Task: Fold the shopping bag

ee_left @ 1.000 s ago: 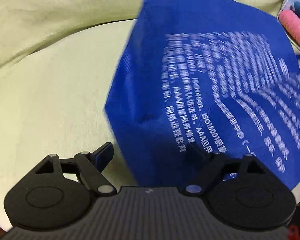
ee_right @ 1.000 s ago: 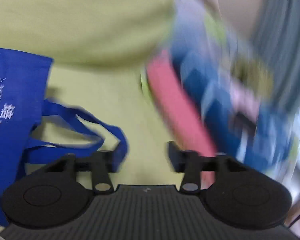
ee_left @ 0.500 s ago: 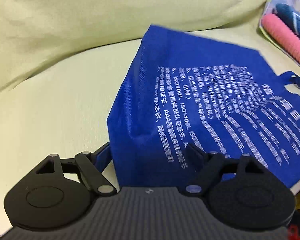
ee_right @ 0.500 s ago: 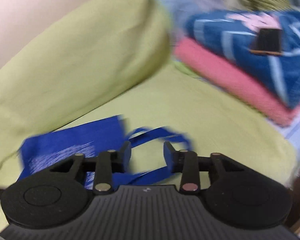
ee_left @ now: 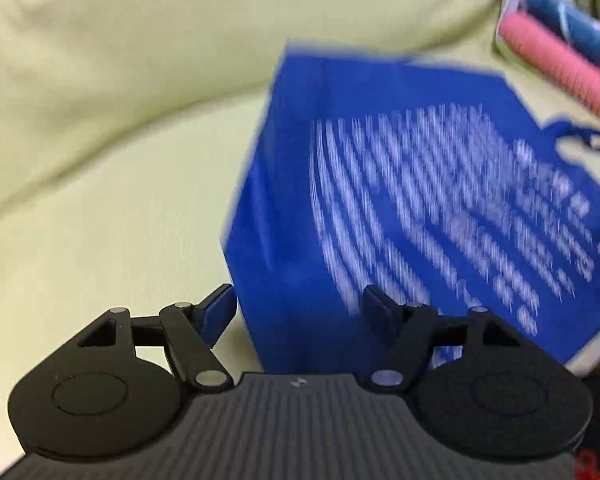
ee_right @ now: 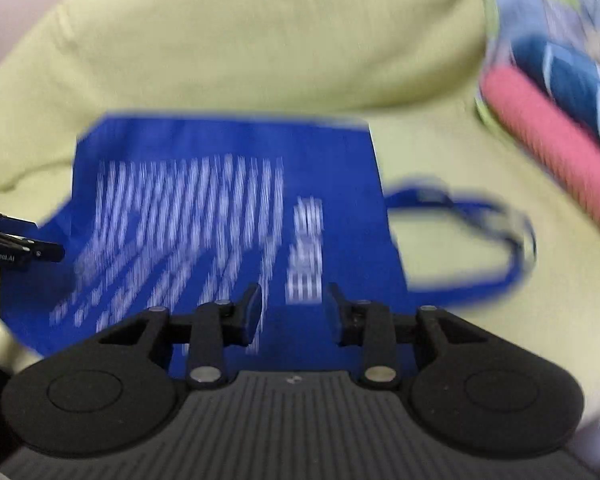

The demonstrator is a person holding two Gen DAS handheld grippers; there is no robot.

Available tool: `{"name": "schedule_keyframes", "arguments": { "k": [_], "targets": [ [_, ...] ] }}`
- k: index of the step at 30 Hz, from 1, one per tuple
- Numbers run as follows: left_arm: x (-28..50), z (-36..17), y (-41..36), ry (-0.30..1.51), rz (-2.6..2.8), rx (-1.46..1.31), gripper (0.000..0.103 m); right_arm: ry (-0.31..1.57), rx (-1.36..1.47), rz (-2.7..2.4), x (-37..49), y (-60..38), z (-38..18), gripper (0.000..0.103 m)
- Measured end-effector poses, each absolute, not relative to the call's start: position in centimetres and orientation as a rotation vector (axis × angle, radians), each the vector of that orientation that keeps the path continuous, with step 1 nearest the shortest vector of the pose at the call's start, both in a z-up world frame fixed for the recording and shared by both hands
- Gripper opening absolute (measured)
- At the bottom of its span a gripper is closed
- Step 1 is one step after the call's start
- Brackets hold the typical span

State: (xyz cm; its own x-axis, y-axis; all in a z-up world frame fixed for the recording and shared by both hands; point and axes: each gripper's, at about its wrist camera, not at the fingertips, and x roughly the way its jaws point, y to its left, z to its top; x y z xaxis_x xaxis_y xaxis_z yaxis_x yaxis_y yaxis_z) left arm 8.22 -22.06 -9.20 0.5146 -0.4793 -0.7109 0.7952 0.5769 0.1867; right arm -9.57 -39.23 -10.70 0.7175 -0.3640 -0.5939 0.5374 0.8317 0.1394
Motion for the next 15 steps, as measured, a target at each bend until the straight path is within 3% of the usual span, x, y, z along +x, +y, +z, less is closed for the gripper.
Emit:
{"name": "schedule_keyframes", "arguments": {
  "k": [5, 9, 15],
  "targets": [
    [9.8, -7.6, -23.4, 0.584, -0.836, 0.489, 0.068, 0.497, 0.278, -0.345, -2.6, -42.7, -7.0, 0.032],
    [8.7, -8.2, -20.7, 0.600, -0.860, 0.429, 0.068, 0.503, 0.181, -0.063, 4.0, -40.0, -5.1, 0.032],
    [7.6, -11.8, -19.2, 0.617, -0.892, 0.514, 0.064, 0.617, 0.163, 0.047, 14.8, -37.0, -9.7, 0.028]
  ]
}}
